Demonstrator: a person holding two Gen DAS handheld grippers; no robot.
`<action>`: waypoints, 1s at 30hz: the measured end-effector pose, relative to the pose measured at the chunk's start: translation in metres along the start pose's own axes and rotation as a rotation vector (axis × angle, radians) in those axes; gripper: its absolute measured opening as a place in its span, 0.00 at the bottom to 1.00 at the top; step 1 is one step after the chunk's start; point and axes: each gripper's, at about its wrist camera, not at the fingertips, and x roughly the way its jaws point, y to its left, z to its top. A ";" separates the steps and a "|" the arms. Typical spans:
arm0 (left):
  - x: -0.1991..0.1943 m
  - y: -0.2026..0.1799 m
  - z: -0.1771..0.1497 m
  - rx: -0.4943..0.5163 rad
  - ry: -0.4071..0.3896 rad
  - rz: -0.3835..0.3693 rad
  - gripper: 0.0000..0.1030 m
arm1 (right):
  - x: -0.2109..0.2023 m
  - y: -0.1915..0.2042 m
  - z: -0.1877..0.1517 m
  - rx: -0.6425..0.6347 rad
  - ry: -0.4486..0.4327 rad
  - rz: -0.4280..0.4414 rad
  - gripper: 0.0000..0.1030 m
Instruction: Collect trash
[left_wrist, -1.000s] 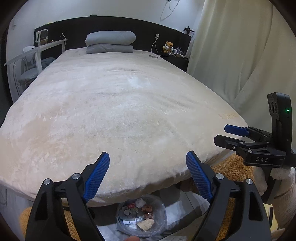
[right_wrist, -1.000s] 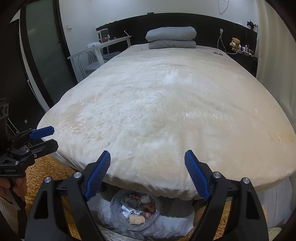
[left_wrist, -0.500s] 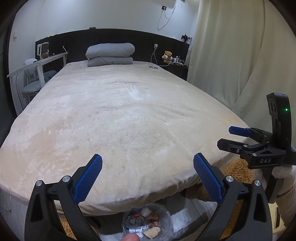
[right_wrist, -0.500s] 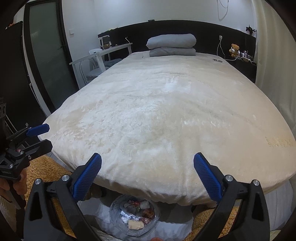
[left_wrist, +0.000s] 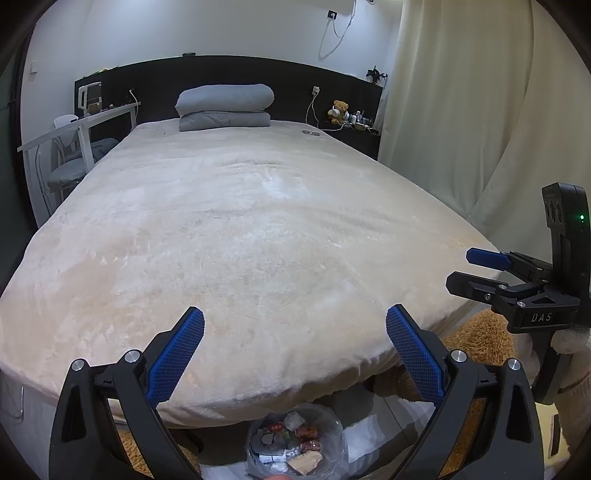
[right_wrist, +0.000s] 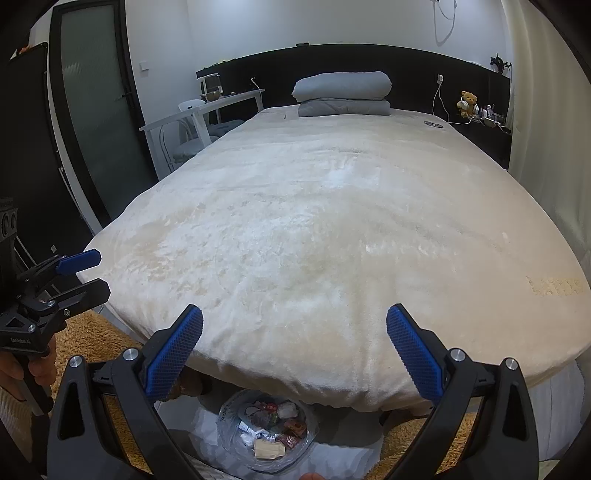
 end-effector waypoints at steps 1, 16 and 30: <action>0.000 0.000 0.000 0.000 -0.001 0.001 0.94 | 0.000 0.000 0.000 0.001 -0.001 0.001 0.96; -0.001 0.000 0.001 0.007 0.005 0.004 0.94 | 0.000 0.000 0.000 0.002 -0.001 0.000 0.96; 0.001 -0.001 0.001 0.015 0.010 0.009 0.94 | 0.000 -0.001 0.000 -0.001 0.002 -0.001 0.96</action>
